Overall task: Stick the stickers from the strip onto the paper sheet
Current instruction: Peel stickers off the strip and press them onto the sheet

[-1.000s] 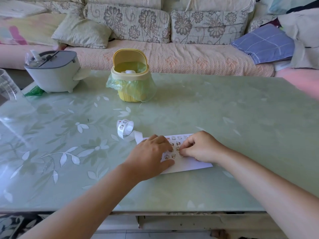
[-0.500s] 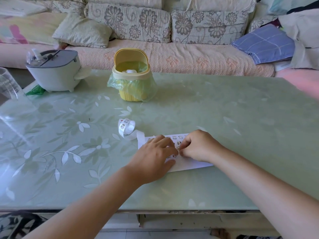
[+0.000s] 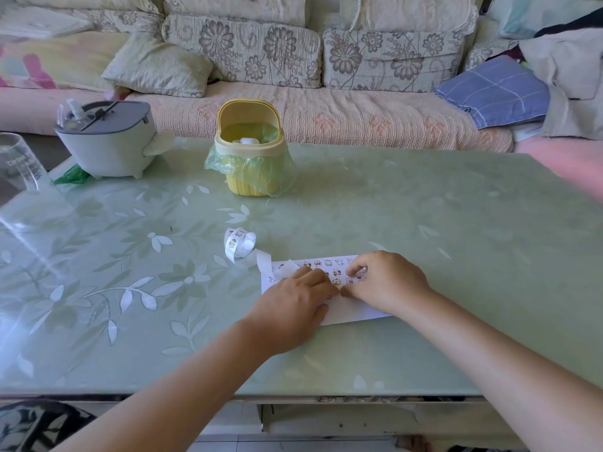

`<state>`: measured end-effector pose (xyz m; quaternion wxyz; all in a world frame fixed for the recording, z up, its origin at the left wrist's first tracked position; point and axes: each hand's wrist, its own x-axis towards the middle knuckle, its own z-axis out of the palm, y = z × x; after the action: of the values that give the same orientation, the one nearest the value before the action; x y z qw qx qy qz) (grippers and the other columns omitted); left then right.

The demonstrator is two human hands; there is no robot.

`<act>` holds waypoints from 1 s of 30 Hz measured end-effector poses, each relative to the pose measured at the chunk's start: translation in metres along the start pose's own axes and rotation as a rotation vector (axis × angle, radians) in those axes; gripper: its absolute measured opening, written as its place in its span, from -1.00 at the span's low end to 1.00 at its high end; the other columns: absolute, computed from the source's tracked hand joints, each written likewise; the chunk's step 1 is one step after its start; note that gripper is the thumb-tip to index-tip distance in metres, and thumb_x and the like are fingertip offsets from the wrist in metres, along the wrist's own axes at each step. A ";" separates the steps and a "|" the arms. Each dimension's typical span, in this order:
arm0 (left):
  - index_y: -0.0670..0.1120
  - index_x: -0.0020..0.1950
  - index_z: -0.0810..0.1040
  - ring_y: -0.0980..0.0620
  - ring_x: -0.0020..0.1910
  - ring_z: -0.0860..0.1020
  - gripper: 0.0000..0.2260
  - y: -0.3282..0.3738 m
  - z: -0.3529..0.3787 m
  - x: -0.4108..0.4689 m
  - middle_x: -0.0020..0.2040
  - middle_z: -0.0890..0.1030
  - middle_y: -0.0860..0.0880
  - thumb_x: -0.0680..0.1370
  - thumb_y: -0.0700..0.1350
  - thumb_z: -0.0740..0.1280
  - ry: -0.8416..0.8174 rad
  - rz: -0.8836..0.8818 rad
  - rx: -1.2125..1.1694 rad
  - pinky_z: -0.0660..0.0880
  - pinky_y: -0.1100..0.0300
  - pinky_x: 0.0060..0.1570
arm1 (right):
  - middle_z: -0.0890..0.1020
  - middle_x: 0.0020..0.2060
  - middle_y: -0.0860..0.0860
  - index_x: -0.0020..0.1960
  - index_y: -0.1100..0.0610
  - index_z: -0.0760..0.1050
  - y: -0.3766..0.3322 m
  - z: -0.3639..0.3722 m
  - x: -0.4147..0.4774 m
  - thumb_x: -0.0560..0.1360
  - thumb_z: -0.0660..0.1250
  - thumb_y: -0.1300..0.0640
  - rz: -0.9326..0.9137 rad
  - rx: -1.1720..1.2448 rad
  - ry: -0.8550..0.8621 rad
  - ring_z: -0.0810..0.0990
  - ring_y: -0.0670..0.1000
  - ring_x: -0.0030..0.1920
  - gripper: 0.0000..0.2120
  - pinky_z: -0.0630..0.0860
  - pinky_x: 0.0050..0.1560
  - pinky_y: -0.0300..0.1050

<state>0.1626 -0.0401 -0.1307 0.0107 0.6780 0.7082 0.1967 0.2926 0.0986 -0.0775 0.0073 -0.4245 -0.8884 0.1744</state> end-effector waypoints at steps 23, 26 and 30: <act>0.05 0.20 0.63 -0.10 -0.01 0.55 -0.61 0.003 0.002 -0.001 0.06 0.58 -0.02 0.49 -0.07 0.12 0.046 0.053 0.096 0.58 0.05 -0.38 | 0.55 -0.05 -0.09 0.00 -0.10 0.68 0.036 0.022 -0.042 0.40 0.12 0.00 -0.526 -0.179 0.139 0.55 0.03 -0.06 -0.63 0.51 -0.17 -0.09; 0.11 0.17 0.64 -0.11 -0.01 0.56 -0.66 -0.001 0.000 -0.002 0.07 0.59 -0.02 0.50 -0.08 0.18 0.045 0.084 0.034 0.59 0.04 -0.22 | 0.53 -0.07 -0.13 0.05 -0.09 0.65 0.033 0.020 -0.038 0.42 0.16 0.03 -0.478 -0.132 0.127 0.53 0.01 -0.03 -0.66 0.48 -0.13 -0.11; 0.05 0.19 0.61 -0.03 0.09 0.52 -0.66 0.002 0.000 -0.005 0.10 0.57 0.02 0.52 -0.06 0.14 0.064 0.034 -0.022 0.59 0.01 -0.20 | 0.50 -0.03 -0.07 0.25 -0.06 0.56 0.028 0.020 -0.034 0.45 0.08 0.00 -0.450 -0.191 0.105 0.50 0.05 0.04 -0.55 0.49 -0.05 -0.04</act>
<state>0.1652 -0.0445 -0.1311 -0.0080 0.6833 0.6942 0.2263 0.3322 0.0831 -0.1007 0.0518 -0.2231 -0.9715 0.0615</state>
